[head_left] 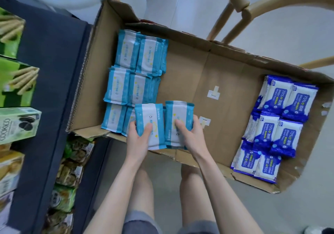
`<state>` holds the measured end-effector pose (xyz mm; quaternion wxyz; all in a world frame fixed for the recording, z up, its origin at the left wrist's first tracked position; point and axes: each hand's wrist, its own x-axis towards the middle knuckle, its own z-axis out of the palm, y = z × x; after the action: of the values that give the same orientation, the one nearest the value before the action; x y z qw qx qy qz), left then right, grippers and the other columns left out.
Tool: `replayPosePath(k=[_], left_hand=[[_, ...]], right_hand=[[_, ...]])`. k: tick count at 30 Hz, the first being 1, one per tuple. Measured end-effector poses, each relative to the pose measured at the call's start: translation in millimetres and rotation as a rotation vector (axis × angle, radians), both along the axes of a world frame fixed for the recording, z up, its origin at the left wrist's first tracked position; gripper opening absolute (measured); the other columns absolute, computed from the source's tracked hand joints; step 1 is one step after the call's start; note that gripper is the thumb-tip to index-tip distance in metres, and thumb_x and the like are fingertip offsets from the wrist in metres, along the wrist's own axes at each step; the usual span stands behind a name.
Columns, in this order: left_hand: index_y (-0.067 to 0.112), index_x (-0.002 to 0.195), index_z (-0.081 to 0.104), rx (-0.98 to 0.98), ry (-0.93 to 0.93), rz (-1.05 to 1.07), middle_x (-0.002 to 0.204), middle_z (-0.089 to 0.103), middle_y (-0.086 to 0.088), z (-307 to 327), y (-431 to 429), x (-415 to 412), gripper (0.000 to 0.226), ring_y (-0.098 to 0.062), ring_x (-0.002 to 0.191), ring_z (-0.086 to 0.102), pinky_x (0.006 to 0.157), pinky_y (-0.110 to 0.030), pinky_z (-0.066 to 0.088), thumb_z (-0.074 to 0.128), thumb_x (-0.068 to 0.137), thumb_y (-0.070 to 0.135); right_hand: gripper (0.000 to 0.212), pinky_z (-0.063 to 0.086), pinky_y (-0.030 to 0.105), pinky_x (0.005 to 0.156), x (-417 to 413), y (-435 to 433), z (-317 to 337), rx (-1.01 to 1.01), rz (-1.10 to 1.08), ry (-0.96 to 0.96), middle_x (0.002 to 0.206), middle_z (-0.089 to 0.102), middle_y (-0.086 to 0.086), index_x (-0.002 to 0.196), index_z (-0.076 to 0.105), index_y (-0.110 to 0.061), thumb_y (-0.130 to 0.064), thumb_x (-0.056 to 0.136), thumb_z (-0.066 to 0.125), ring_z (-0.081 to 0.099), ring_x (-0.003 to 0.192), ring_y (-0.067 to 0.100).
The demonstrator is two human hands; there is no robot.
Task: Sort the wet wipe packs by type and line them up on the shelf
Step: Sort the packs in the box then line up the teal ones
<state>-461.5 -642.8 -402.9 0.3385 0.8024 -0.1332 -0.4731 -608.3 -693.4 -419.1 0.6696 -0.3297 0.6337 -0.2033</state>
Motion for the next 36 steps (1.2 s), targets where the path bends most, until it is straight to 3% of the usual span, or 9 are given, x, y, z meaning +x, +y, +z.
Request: replayPosePath(k=[5, 10, 14, 17, 21, 24, 28, 32, 36], left_hand=[[0.009, 0.111, 0.050, 0.011, -0.023, -0.017, 0.100, 0.062, 0.004, -10.9, 16.3, 50.8, 0.021, -0.008, 0.088, 0.060, 0.067, -0.010, 0.048, 0.058, 0.092, 0.014], [0.018, 0.110, 0.049, 0.070, -0.076, -0.195, 0.103, 0.060, 0.005, -31.3, 19.7, 121.3, 0.022, -0.014, 0.096, 0.059, 0.080, -0.027, 0.046, 0.060, 0.091, 0.017], [0.012, 0.123, 0.046, 0.075, -0.138, -0.316, 0.105, 0.058, 0.005, -47.5, 8.3, 168.1, 0.038, -0.012, 0.093, 0.056, 0.075, -0.019, 0.040, 0.063, 0.089, 0.018], [0.009, 0.121, 0.047, 0.133, -0.154, -0.404, 0.104, 0.058, 0.002, -65.6, 4.7, 185.5, 0.034, -0.013, 0.091, 0.055, 0.067, -0.014, 0.035, 0.060, 0.091, 0.018], [0.006, 0.123, 0.046, 0.214, -0.221, -0.550, 0.124, 0.050, -0.012, -94.3, 7.2, 192.7, 0.037, -0.027, 0.114, 0.047, 0.091, -0.030, 0.037, 0.057, 0.090, 0.017], [0.006, 0.134, 0.040, 0.251, -0.239, -0.622, 0.133, 0.040, -0.015, -102.6, 3.1, 196.5, 0.049, -0.028, 0.125, 0.037, 0.105, -0.036, 0.030, 0.055, 0.090, 0.020], [0.010, 0.140, 0.035, 0.293, -0.291, -0.700, 0.134, 0.044, -0.012, -102.0, 7.6, 204.3, 0.060, -0.028, 0.122, 0.044, 0.098, -0.040, 0.037, 0.059, 0.088, 0.028], [0.010, 0.123, 0.051, 0.280, -0.479, -0.734, 0.123, 0.050, -0.009, -90.0, 13.9, 202.5, 0.040, -0.030, 0.109, 0.053, 0.087, -0.037, 0.040, 0.061, 0.089, 0.029], [0.008, 0.112, 0.052, 0.266, -0.568, -0.730, 0.118, 0.049, -0.009, -85.2, 15.5, 201.5, 0.032, -0.029, 0.103, 0.054, 0.077, -0.032, 0.038, 0.062, 0.090, 0.028]], right_hand=[[0.023, 0.052, 0.029, 0.083, 54.2, 21.3, -9.4, 0.033, -0.046, 0.043, 0.100, 0.062, -0.009, 0.108, 0.049, -0.020, -0.016, 0.089, 0.063, 0.062, 0.090, 0.006], [0.032, 0.052, 0.032, 0.087, 122.0, 43.0, -28.7, 0.071, -0.083, 0.091, 0.104, 0.062, -0.009, 0.116, 0.046, -0.017, -0.017, 0.089, 0.063, 0.063, 0.095, 0.009], [0.032, 0.051, 0.032, 0.087, 168.7, 46.9, -48.5, 0.055, -0.131, 0.102, 0.104, 0.062, -0.012, 0.116, 0.047, -0.019, -0.017, 0.089, 0.064, 0.063, 0.096, 0.008], [0.030, 0.046, 0.033, 0.093, 189.9, 50.8, -65.7, -0.002, -0.099, 0.221, 0.111, 0.058, 0.000, 0.116, 0.049, -0.019, -0.018, 0.089, 0.061, 0.055, 0.100, 0.012], [0.053, 0.025, 0.029, 0.100, 203.9, 58.6, -89.1, -0.054, 0.068, 0.609, 0.128, 0.036, 0.015, 0.136, 0.037, -0.004, -0.022, 0.091, 0.057, 0.036, 0.115, 0.027], [0.063, 0.024, 0.032, 0.098, 209.7, 60.9, -92.8, -0.095, 0.093, 0.719, 0.136, 0.032, 0.015, 0.144, 0.028, -0.005, -0.024, 0.092, 0.057, 0.033, 0.117, 0.031], [0.069, 0.028, 0.033, 0.098, 212.1, 72.6, -92.1, -0.137, 0.109, 0.784, 0.131, 0.037, 0.016, 0.140, 0.034, -0.003, -0.028, 0.085, 0.067, 0.037, 0.117, 0.032], [0.066, 0.034, 0.034, 0.097, 211.8, 85.8, -93.1, -0.107, 0.062, 0.802, 0.124, 0.044, 0.015, 0.130, 0.042, -0.001, -0.027, 0.078, 0.075, 0.042, 0.115, 0.031], [0.055, 0.039, 0.035, 0.089, 212.5, 87.5, -92.2, -0.025, -0.020, 0.783, 0.115, 0.050, 0.011, 0.115, 0.047, -0.003, -0.027, 0.076, 0.077, 0.049, 0.107, 0.028]])
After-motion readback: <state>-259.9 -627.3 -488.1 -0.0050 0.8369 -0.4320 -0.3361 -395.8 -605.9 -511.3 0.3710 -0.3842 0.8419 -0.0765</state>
